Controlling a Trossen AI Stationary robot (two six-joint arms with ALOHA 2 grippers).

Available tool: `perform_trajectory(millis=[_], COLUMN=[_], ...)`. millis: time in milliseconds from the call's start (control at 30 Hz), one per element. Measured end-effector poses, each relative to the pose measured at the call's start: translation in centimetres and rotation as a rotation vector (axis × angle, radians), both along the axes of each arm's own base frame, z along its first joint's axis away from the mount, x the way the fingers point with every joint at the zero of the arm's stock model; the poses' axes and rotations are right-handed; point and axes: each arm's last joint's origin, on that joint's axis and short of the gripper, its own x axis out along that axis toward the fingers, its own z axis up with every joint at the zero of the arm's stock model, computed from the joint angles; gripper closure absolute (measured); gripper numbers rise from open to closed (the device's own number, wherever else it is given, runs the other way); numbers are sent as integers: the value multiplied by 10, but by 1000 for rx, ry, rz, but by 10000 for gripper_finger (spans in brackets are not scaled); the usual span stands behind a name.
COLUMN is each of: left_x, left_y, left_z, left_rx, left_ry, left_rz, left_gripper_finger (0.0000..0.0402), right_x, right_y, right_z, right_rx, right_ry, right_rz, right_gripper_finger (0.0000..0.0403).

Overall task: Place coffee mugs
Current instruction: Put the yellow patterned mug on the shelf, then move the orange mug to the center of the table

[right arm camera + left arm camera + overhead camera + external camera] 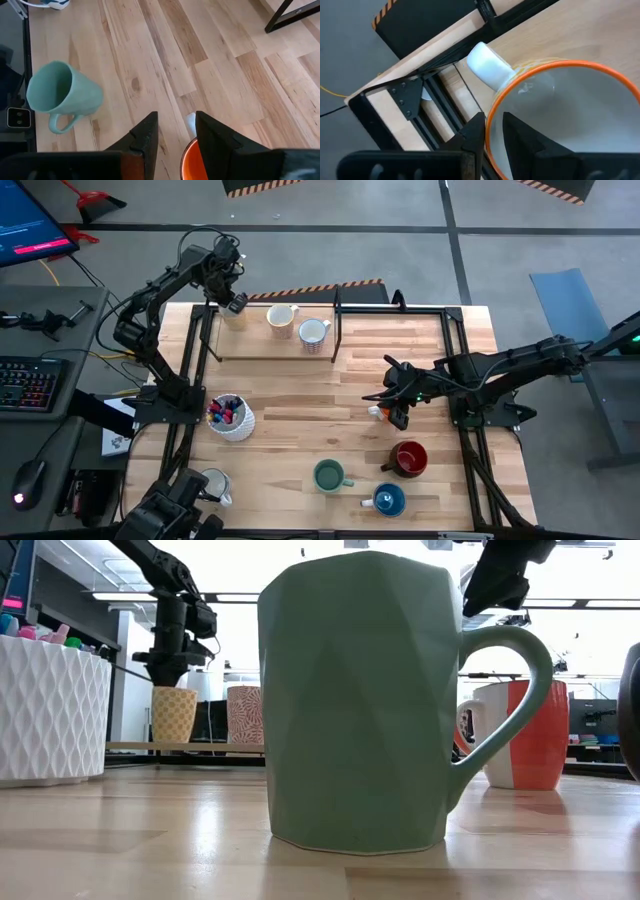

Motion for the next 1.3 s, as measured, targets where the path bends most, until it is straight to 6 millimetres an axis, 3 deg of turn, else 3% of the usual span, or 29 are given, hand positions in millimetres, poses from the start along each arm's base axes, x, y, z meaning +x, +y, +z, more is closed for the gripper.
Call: perform_trajectory(millis=[433,833,1000,1300], left_x=[-2,-16,-17,-17], left_y=[-1,-24,-55,-146], left_z=[4,42,67,103], left_rx=[5,113,89,-31], left_ry=[-16,-90,-265,-438], left_rz=[11,-8,-91,-384], left_gripper_finger=[342,341,341,341], right_x=[0,6,6,6], right_y=[0,1,2,2], right_z=[0,-4,-4,-4], right_rx=[2,-5,2,-20], right_ry=[2,12,10,13], right_rz=[2,7,16,73], right_gripper_finger=[292,292,292,292])
